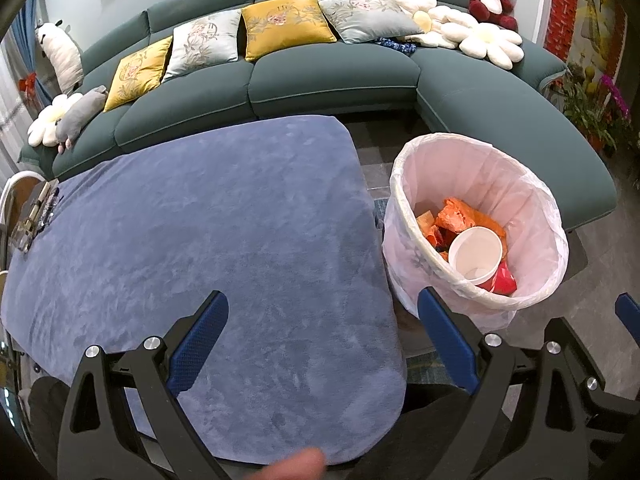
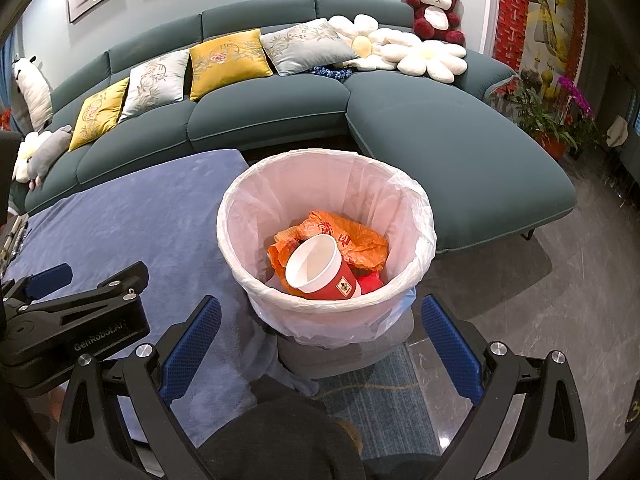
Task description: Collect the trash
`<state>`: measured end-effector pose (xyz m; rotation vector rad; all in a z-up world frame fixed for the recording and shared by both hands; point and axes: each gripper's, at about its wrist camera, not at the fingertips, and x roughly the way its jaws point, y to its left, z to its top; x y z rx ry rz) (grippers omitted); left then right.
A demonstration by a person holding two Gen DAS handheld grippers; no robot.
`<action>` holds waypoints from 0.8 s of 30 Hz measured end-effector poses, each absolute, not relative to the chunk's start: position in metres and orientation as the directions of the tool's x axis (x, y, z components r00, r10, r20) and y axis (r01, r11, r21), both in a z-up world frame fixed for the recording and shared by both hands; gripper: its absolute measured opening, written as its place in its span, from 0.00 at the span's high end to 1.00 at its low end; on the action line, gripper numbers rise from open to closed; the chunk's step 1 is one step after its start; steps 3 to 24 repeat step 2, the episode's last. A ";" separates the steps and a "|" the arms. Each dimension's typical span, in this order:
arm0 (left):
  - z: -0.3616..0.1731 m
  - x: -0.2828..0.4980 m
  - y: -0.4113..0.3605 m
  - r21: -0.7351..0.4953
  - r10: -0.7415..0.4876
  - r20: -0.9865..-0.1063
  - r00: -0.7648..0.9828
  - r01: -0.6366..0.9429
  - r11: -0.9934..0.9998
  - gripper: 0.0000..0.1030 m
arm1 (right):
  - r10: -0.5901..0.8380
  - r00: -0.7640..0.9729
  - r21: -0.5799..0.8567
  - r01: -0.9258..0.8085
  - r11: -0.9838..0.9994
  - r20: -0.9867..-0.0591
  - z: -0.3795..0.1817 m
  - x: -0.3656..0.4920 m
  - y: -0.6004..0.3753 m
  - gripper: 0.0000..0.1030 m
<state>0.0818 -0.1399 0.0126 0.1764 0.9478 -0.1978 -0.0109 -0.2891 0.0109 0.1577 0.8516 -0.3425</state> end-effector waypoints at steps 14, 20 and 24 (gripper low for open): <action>0.013 0.081 -0.140 0.062 -0.092 -0.818 0.568 0.246 0.967 0.11 | -0.233 0.607 -0.001 0.357 0.934 -0.760 0.011 -0.011 -0.289 0.06; 0.013 0.081 -0.140 0.062 -0.092 -0.818 0.568 0.246 0.967 0.11 | -0.233 0.607 -0.001 0.357 0.934 -0.760 0.011 -0.011 -0.289 0.06; 0.013 0.081 -0.140 0.062 -0.092 -0.818 0.568 0.246 0.967 0.11 | -0.233 0.607 -0.001 0.357 0.934 -0.760 0.011 -0.011 -0.289 0.06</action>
